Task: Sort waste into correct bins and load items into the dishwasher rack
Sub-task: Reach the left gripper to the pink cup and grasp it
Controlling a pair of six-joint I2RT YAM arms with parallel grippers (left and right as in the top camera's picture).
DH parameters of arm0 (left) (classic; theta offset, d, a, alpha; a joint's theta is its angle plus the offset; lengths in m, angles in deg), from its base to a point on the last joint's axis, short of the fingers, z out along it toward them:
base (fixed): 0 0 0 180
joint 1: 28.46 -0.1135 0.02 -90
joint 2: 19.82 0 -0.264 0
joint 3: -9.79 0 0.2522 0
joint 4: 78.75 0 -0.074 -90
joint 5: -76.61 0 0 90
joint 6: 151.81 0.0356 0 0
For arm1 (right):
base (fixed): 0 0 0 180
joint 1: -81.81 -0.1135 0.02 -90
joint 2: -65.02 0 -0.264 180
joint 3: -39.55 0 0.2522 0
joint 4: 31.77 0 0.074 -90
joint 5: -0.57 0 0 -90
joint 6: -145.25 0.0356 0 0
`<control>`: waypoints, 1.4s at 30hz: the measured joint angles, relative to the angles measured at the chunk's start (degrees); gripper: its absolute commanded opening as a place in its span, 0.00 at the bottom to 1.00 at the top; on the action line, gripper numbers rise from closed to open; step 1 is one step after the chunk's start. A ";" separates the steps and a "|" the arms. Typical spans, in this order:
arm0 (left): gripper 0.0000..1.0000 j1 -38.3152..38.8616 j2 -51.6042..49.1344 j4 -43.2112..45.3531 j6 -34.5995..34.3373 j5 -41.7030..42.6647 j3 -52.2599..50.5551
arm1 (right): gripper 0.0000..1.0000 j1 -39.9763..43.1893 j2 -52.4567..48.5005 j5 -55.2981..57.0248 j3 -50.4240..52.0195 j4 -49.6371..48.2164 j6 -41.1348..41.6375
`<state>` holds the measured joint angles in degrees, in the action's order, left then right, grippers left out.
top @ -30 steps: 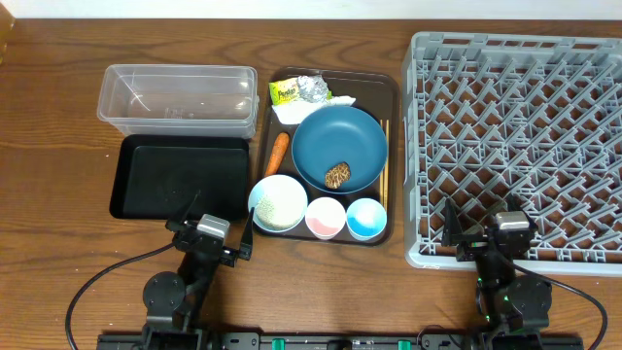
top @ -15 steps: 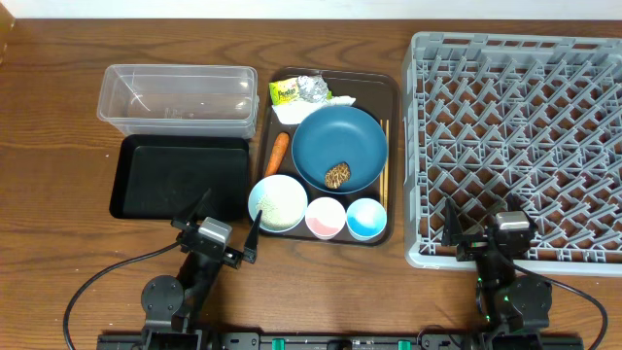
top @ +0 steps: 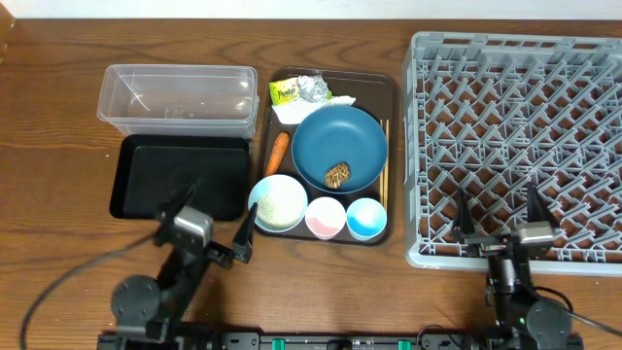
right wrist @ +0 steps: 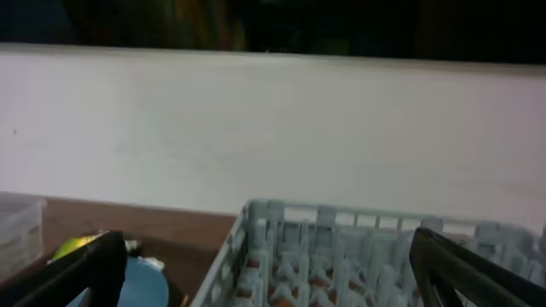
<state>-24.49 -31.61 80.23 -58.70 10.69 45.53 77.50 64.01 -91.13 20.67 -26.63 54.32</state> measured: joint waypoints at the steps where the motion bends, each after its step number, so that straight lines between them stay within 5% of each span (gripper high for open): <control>1: 0.98 0.00 -2.80 -1.99 -0.15 0.02 2.93 | 0.99 0.00 -0.57 0.04 -2.19 2.03 -0.02; 9: 0.98 0.00 -28.59 -22.25 -0.39 2.56 29.55 | 0.99 0.00 -18.71 0.26 -25.20 21.55 -0.24; 13: 0.98 0.00 -37.66 -23.82 -0.39 8.74 37.44 | 0.99 0.00 -32.68 0.37 -38.34 31.58 -0.22; 19: 0.98 0.00 -42.71 -26.45 -1.25 17.05 38.47 | 0.99 0.00 -54.42 -1.38 -57.42 47.12 -0.24; 25: 0.98 0.00 -44.13 -29.11 -2.10 23.69 38.49 | 0.99 0.00 -66.38 -3.10 -65.90 50.75 -0.24; 33: 0.98 4.28 -49.44 -44.11 -3.13 13.79 38.58 | 0.99 0.00 -69.26 -10.08 -66.16 50.66 -0.24; 42: 0.98 21.99 -58.90 -42.27 -6.36 -6.16 38.60 | 0.99 0.00 -69.26 -13.00 -66.25 48.26 3.58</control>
<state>-2.50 -90.51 37.95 -65.06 4.52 84.13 77.50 -5.26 -104.13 -45.58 21.63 57.91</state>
